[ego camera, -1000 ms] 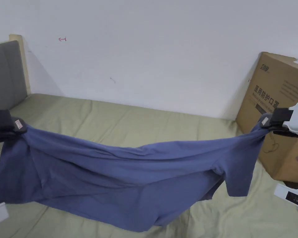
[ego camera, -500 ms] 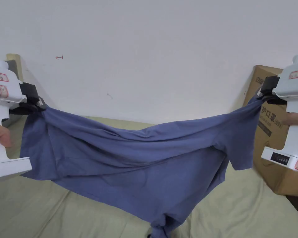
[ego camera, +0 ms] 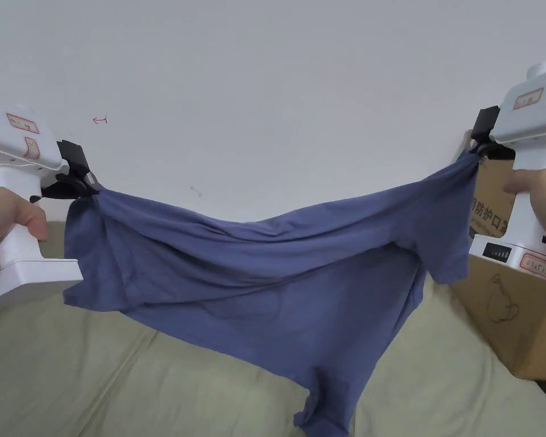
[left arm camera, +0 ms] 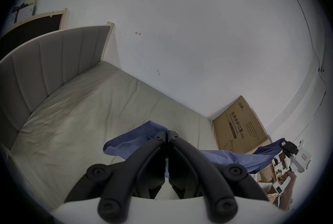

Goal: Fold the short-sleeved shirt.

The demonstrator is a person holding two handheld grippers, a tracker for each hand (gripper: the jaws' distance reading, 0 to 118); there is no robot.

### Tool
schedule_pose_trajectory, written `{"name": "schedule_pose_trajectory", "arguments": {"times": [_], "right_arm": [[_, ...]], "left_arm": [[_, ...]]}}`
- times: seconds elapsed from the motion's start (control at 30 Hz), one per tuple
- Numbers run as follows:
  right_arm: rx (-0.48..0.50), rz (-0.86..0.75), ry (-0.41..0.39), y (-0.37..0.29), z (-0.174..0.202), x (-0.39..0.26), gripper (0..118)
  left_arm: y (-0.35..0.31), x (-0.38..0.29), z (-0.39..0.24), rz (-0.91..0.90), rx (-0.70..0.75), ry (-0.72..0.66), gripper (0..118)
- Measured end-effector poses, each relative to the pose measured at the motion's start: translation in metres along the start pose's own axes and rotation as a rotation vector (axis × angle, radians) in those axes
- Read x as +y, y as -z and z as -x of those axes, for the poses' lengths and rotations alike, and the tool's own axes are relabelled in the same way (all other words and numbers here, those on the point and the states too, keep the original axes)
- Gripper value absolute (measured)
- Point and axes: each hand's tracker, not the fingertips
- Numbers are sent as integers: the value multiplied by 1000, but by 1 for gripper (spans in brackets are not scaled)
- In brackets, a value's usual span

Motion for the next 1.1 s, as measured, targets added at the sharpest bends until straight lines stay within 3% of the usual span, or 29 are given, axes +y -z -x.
{"name": "schedule_pose_trajectory", "arguments": {"times": [0.27,0.6,0.8,0.93,1.1], "right_arm": [[9,-8,-42,6,4,-4,2],[101,150,-93,-35,-21,-117,2],[150,249,-52,-99,-50,-205,2],[139,378,-37,-128,-67,-279,2],[81,533,59,-126,-99,-379,2]], "left_arm": [[24,-11,9,27,-6,-6,1],[31,-99,77,184,28,-26,1],[9,-176,139,311,57,-50,1],[-5,-236,175,405,84,-61,1],[-6,-307,216,520,171,-116,1]]}}
